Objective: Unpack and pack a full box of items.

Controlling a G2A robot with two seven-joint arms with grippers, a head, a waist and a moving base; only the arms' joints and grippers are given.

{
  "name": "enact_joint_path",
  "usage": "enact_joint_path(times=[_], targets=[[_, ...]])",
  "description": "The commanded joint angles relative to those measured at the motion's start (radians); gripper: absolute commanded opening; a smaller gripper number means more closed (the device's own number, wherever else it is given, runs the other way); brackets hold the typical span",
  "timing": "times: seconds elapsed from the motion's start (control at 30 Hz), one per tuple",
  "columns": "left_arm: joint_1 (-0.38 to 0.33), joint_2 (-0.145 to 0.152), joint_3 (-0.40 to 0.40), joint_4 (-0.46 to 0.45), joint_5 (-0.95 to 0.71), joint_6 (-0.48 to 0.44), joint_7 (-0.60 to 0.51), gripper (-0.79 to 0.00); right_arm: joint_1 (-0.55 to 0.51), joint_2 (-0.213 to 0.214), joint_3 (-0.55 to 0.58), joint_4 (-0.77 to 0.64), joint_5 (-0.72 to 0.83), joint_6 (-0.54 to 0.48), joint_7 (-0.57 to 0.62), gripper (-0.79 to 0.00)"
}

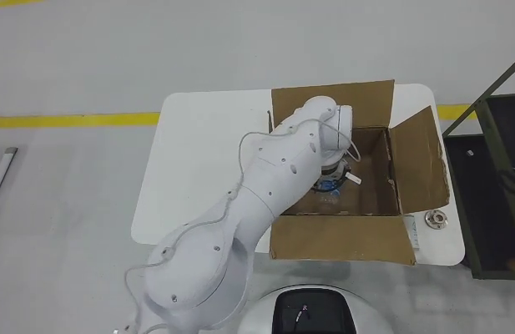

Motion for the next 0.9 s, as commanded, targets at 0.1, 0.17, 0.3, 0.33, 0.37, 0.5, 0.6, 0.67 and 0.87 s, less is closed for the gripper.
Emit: enact_joint_path(times=[0.1,0.17,0.3,0.33,0.37,0.5,0.6,0.67,0.87], targets=[[-0.021,-0.071,0.000,0.137,0.020,-0.038,-0.038,-0.329,0.002,0.001,-0.002,0.001,0.002,0.000,0.003,-0.785],[-0.024,-0.083,0.000,0.164,0.024,-0.050,-0.050,0.000,0.002,0.001,-0.002,0.000,0.002,0.001,0.004,-0.785],[-0.028,-0.089,0.000,0.181,0.026,-0.055,-0.055,0.000,0.003,0.002,-0.003,0.000,0.002,0.002,0.004,-0.785],[-0.029,-0.090,0.000,0.182,0.027,-0.055,-0.055,0.000,0.003,0.002,-0.003,0.000,0.002,0.002,0.004,-0.785],[-0.030,-0.090,0.000,0.182,0.028,-0.056,-0.056,0.000,0.002,0.002,-0.003,0.000,0.002,0.002,0.004,-0.785],[-0.031,-0.090,0.000,0.181,0.025,-0.053,-0.052,0.000,0.001,0.003,-0.003,-0.001,0.003,0.001,0.004,-0.785],[-0.039,-0.089,0.000,0.167,0.018,-0.047,-0.047,0.000,0.000,0.003,-0.003,0.000,0.004,0.001,0.005,-0.785],[-0.053,-0.086,0.000,0.138,0.002,-0.037,-0.037,0.000,0.000,0.004,-0.004,-0.001,0.006,-0.001,0.006,-0.785],[-0.123,-0.069,0.000,0.047,-0.023,0.007,0.008,0.000,-0.003,0.004,-0.009,-0.008,0.011,-0.001,0.004,-0.785]])
